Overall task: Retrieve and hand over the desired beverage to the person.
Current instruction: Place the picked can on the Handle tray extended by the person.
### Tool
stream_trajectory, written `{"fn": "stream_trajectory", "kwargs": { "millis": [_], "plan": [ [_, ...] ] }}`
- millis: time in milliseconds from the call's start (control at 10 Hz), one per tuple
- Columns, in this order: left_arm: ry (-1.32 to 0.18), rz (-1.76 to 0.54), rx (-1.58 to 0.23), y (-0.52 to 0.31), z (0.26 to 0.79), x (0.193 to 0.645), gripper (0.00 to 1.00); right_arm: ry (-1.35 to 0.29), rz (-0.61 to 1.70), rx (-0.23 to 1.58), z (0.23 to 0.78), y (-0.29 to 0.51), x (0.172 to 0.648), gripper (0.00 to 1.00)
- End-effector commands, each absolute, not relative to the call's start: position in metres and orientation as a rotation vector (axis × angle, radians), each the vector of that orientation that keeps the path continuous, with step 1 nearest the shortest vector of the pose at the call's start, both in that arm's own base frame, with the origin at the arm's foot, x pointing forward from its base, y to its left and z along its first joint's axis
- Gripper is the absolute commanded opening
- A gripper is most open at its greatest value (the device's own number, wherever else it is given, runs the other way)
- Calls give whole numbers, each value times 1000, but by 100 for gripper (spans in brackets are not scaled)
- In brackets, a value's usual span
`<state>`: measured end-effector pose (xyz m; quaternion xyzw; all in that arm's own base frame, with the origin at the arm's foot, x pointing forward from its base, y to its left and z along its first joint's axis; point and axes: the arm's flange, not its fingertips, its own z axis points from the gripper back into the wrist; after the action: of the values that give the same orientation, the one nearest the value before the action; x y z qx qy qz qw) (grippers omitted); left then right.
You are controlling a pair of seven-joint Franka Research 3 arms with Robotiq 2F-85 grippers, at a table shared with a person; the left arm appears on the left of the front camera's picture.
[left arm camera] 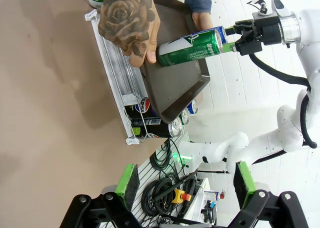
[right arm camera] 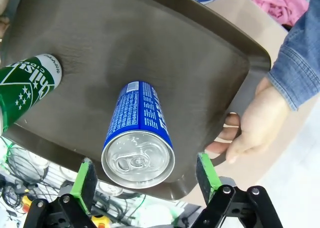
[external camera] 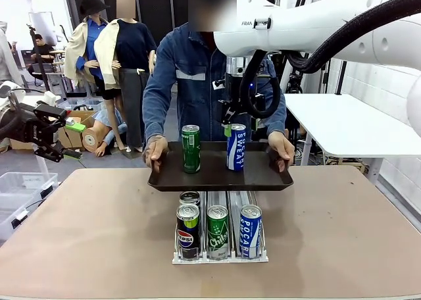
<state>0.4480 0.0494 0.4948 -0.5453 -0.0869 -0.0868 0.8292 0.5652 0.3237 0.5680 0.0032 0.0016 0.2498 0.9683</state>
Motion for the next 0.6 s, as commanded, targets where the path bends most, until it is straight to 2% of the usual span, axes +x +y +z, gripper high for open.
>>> {"fn": "stream_trajectory", "kwargs": {
  "millis": [0,400,500],
  "plan": [
    [-191,-184,-1159,50,497,448,100,-1,502,24,569,324,566,100],
    [-191,-184,-1159,50,497,448,100,3,505,6,568,324,565,100],
    [-191,-184,-1159,50,497,448,100,-33,517,45,586,316,558,100]
  ]
}}
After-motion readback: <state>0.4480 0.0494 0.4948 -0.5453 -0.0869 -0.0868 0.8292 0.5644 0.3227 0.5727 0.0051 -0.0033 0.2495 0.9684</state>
